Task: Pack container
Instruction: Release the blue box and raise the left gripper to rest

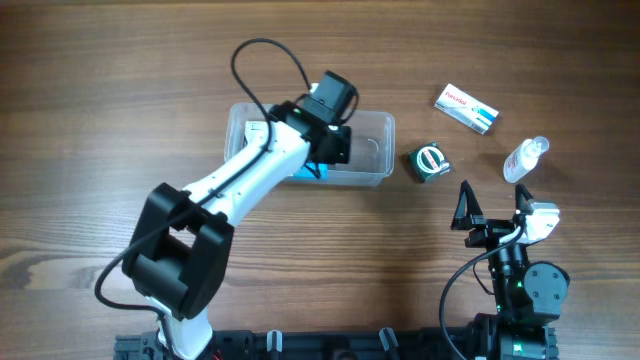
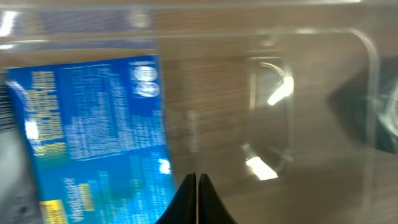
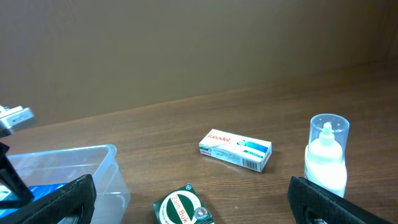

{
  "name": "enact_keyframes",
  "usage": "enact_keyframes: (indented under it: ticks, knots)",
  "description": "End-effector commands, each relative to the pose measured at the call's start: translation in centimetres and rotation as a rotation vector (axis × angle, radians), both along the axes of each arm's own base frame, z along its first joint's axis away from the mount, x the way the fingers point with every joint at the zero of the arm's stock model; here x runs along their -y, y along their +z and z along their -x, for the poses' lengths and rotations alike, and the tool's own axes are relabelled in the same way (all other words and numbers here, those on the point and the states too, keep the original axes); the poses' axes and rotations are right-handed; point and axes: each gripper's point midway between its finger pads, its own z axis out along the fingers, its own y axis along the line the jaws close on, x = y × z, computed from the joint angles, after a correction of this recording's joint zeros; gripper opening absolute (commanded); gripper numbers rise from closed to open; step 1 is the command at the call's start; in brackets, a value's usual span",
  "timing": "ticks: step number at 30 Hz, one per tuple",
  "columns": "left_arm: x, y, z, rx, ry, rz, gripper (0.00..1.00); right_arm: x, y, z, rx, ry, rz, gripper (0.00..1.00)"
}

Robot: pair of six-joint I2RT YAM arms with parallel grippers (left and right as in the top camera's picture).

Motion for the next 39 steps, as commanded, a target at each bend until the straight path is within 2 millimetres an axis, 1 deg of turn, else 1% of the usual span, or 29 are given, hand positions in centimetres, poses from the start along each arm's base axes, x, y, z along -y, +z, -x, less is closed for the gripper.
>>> enact_keyframes:
  ticks: [1, 8, 12, 15, 16, 18, 19, 21, 22, 25, 27, 31, 32, 35, 36, 37, 39]
  knots:
    - [0.5, 1.0, -0.1, 0.070, 0.008, -0.040, 0.04, 0.1, -0.2, 0.0, -0.003, -0.004, 0.010, 1.00]
    - [0.5, 0.8, -0.1, 0.074, 0.008, -0.056, 0.05, 0.1, -0.2, 0.0, -0.003, -0.004, 0.010, 1.00]
    - [-1.3, 0.8, -0.8, 0.111, 0.051, -0.137, 0.05, 0.1, -0.2, 0.0, -0.003, -0.004, 0.010, 1.00]
    - [-2.2, 0.4, -1.0, 0.094, 0.110, -0.147, 0.04, 0.1, -0.2, 0.0, -0.003, -0.004, 0.010, 1.00]
    - [-2.7, 0.1, -1.2, 0.088, 0.124, -0.150, 0.04, 0.1, -0.2, 0.0, -0.003, -0.004, 0.010, 1.00]
    - [-3.9, -1.1, -1.8, 0.047, 0.185, -0.142, 0.04, 0.1, -0.2, 0.0, -0.003, -0.004, 0.010, 1.00]
    - [-4.1, -1.4, -1.9, 0.033, 0.190, -0.135, 0.04, 0.1, -0.2, 0.0, -0.003, -0.004, 0.010, 1.00]
    - [-4.5, -2.7, -1.9, -0.019, 0.198, -0.115, 0.04, 0.1, -0.2, 0.0, -0.003, -0.004, 0.010, 1.00]
    - [-4.8, -3.4, -1.9, -0.039, 0.203, -0.118, 0.04, 0.1, -0.2, 0.0, -0.003, -0.004, 0.010, 1.00]
    - [-5.4, -4.7, -1.9, -0.065, 0.214, -0.137, 0.04, 0.1, -0.2, 0.0, -0.003, -0.004, 0.010, 1.00]
    - [-5.4, -5.1, -1.9, -0.072, 0.215, -0.142, 0.04, 0.1, -0.2, 0.0, -0.003, -0.004, 0.010, 1.00]
    - [-5.4, -5.1, -1.9, -0.070, 0.214, -0.141, 0.06, 0.1, -0.2, 0.0, -0.003, -0.004, 0.010, 1.00]
    - [-5.4, -5.1, -1.9, -0.067, 0.199, -0.145, 0.05, 0.1, -0.2, 0.0, -0.003, -0.004, 0.010, 1.00]
    - [-5.3, -2.8, -2.8, -0.022, 0.183, -0.127, 0.04, 0.1, -0.2, 0.0, -0.003, -0.004, 0.010, 1.00]
    - [-5.3, -1.2, -3.2, 0.000, 0.188, -0.112, 0.04, 0.1, -0.2, 0.0, -0.003, -0.004, 0.010, 1.00]
    - [-5.3, 1.5, -3.7, 0.040, 0.196, -0.083, 0.05, 0.1, -0.2, 0.0, -0.003, -0.004, 0.010, 1.00]
    - [-5.8, 4.6, -4.2, 0.098, 0.211, -0.045, 0.13, 0.1, -0.2, 0.0, -0.003, -0.004, 0.010, 1.00]
